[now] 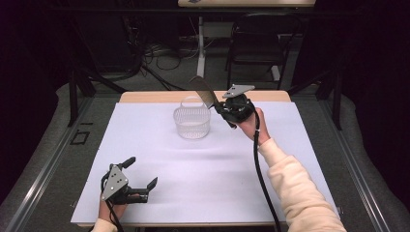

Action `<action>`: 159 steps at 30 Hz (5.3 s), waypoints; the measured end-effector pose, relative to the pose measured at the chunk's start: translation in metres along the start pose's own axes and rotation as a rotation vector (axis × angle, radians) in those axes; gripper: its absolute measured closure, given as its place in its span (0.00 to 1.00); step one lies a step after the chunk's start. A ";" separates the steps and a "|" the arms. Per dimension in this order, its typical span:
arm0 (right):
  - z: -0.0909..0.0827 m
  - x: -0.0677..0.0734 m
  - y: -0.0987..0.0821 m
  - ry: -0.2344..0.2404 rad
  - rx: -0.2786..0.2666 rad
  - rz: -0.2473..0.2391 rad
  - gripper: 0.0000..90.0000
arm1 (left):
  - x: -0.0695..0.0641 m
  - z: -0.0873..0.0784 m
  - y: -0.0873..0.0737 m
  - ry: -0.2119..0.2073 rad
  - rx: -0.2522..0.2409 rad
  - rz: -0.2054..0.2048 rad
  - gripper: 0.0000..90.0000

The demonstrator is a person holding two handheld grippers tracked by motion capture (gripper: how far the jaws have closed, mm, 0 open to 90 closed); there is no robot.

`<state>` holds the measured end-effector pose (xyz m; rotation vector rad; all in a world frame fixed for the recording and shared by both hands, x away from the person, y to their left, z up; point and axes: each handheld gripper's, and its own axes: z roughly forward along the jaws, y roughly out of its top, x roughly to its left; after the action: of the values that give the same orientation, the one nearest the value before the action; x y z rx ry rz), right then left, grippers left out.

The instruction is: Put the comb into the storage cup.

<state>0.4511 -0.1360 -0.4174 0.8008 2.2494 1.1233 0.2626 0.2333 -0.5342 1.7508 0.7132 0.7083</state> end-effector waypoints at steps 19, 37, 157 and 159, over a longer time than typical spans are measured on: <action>0.007 0.001 0.016 -0.005 -0.021 -0.025 0.81 | 0.001 0.001 0.000 -0.002 0.001 -0.008 0.00; 0.016 0.008 0.033 -0.006 -0.052 -0.056 0.81 | 0.001 0.001 0.000 -0.002 -0.004 -0.008 0.00; 0.100 0.033 0.032 0.101 -0.159 -0.181 0.81 | 0.001 -0.005 0.002 0.002 -0.033 -0.016 0.00; 0.104 0.035 0.030 0.106 -0.139 -0.194 0.81 | 0.002 -0.005 0.001 0.000 -0.031 -0.017 0.00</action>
<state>0.5028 -0.0417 -0.4539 0.4664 2.2486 1.2374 0.2602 0.2373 -0.5315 1.7147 0.7131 0.7043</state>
